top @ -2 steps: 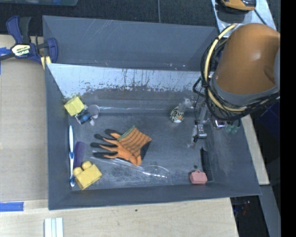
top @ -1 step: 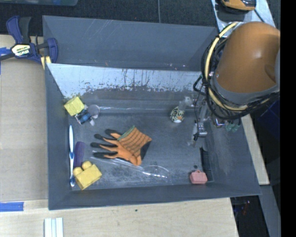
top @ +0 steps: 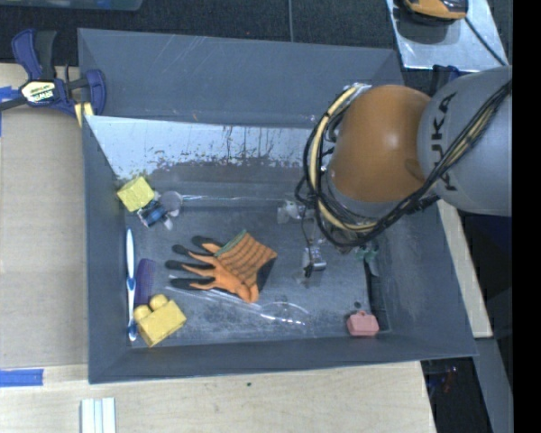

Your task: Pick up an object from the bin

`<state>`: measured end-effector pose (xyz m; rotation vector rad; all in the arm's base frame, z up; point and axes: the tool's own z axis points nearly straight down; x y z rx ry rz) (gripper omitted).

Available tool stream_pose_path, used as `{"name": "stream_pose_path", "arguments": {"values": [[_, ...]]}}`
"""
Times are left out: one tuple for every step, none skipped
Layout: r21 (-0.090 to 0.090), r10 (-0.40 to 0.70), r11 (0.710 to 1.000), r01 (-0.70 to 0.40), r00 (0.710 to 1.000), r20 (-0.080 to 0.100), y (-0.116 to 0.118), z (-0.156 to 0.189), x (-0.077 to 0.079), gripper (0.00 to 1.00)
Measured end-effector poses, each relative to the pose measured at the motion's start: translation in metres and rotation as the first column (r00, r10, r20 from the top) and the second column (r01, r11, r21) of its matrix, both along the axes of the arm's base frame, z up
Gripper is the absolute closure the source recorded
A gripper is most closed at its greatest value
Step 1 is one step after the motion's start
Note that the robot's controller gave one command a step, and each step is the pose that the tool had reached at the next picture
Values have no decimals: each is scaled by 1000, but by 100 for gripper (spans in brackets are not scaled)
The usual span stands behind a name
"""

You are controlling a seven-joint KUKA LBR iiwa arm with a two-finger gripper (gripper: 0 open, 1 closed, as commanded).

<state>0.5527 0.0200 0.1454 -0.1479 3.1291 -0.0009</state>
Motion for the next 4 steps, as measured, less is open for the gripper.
{"name": "stream_pose_path", "arguments": {"values": [[-6,273,962,-273,962,7,68,12,11,0],[1,87,996,-87,996,-8,121,-24,14,0],[-7,361,932,-361,932,13,103,-77,33,0],[0,87,996,-87,996,14,109,-73,15,100]]}}
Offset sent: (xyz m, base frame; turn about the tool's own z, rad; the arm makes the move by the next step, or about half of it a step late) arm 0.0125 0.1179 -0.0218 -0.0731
